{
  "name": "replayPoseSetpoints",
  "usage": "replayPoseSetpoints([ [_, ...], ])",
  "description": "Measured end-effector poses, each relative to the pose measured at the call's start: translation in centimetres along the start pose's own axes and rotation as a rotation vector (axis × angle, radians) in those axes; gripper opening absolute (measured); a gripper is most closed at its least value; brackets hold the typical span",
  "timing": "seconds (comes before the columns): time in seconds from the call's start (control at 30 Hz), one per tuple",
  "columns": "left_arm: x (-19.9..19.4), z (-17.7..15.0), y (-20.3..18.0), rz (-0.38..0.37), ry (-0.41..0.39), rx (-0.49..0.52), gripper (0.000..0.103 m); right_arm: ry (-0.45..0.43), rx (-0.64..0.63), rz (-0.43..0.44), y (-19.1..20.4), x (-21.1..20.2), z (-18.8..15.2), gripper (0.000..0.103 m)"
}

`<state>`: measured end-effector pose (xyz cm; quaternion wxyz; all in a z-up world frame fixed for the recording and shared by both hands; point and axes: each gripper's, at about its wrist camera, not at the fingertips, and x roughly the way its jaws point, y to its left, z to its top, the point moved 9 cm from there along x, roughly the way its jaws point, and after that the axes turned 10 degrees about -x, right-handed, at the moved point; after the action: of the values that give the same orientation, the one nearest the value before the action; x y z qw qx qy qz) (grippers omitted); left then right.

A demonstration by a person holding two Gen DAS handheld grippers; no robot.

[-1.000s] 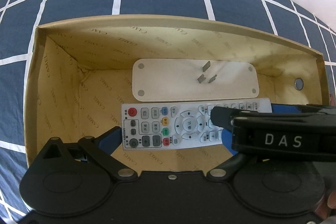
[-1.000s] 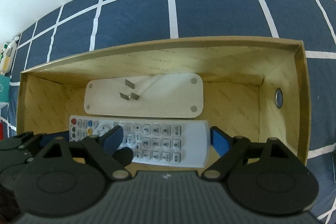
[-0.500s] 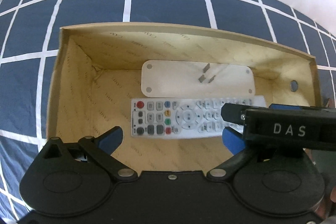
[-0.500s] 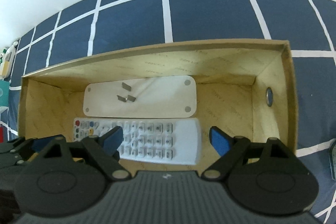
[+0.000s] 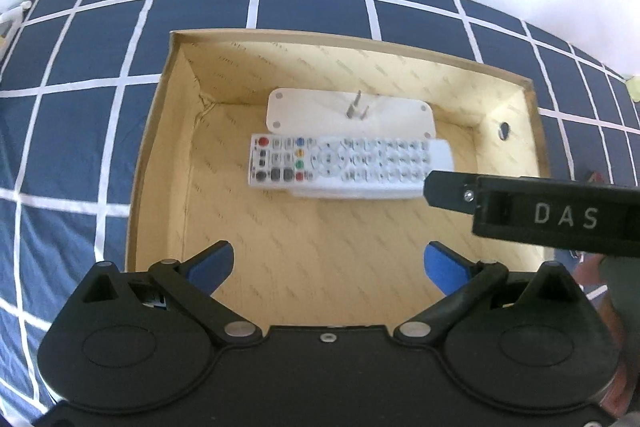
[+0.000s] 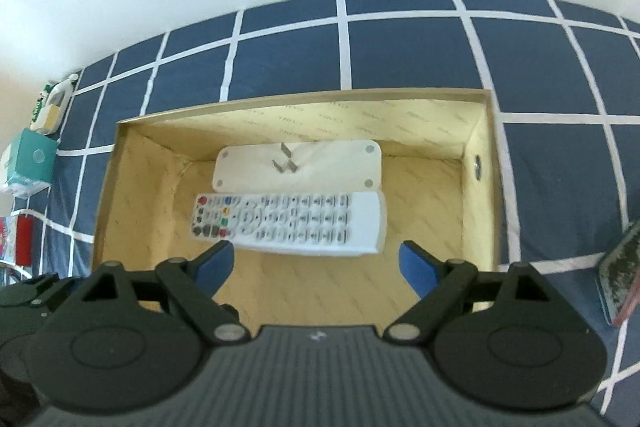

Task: Organize objects
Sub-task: 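Move the right gripper out of the box toward the black-and-red case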

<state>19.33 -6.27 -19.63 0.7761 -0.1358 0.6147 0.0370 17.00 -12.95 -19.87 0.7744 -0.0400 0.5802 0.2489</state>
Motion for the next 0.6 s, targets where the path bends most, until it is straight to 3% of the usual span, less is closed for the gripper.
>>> replayPoseSetpoints([
  [0.3,-3.5,-4.0,-1.1,0.007,-0.036,-0.002,0.103,-0.056,-0.002,-0.028,-0.8,-5.0,-3.3,0.103],
  [0.6,-5.0,-7.5,-3.8,0.01,-0.041,0.021,0.103,-0.076,-0.001,-0.047,-2.8,-8.2,-7.1,0.103],
])
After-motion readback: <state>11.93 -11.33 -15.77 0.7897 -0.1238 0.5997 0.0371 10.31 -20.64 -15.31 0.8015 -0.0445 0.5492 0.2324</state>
